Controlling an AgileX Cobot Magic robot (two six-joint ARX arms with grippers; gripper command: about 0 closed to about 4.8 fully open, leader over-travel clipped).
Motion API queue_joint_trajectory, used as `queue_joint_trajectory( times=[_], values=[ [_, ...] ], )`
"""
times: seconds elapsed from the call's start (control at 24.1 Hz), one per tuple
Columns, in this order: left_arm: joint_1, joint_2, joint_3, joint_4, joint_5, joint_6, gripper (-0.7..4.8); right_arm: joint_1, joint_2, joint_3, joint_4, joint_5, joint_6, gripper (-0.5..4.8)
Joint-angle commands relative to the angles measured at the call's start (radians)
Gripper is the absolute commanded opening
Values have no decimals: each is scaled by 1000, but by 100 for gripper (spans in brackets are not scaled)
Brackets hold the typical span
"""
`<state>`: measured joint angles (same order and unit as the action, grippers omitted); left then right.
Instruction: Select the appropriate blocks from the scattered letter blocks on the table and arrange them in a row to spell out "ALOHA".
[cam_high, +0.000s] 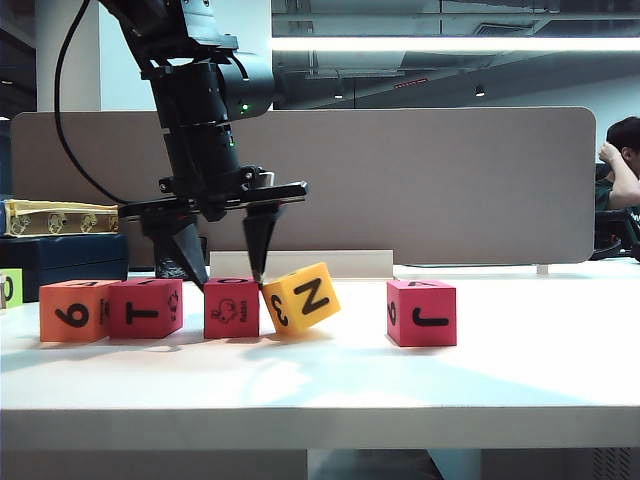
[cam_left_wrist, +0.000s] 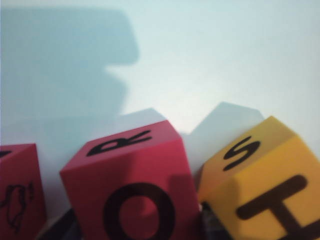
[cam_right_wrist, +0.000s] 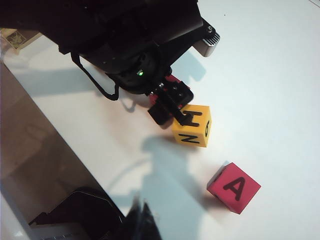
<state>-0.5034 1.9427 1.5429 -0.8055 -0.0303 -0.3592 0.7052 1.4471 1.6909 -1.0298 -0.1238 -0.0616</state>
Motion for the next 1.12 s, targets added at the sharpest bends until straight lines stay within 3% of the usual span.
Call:
queue_joint_trajectory(
  times=[0.04,0.29,1.12],
  values=[
    [-2,2,-3,-28,-18,34,268,0,-6,3,6,3,-3,-5],
    [-2,2,-3,-45,-23,56,268,0,-6,3,0,3,-2,-5],
    [-1,-1,0,-125,-179,119,268,0,-6,3,-7,3,-3,-5]
  ],
)
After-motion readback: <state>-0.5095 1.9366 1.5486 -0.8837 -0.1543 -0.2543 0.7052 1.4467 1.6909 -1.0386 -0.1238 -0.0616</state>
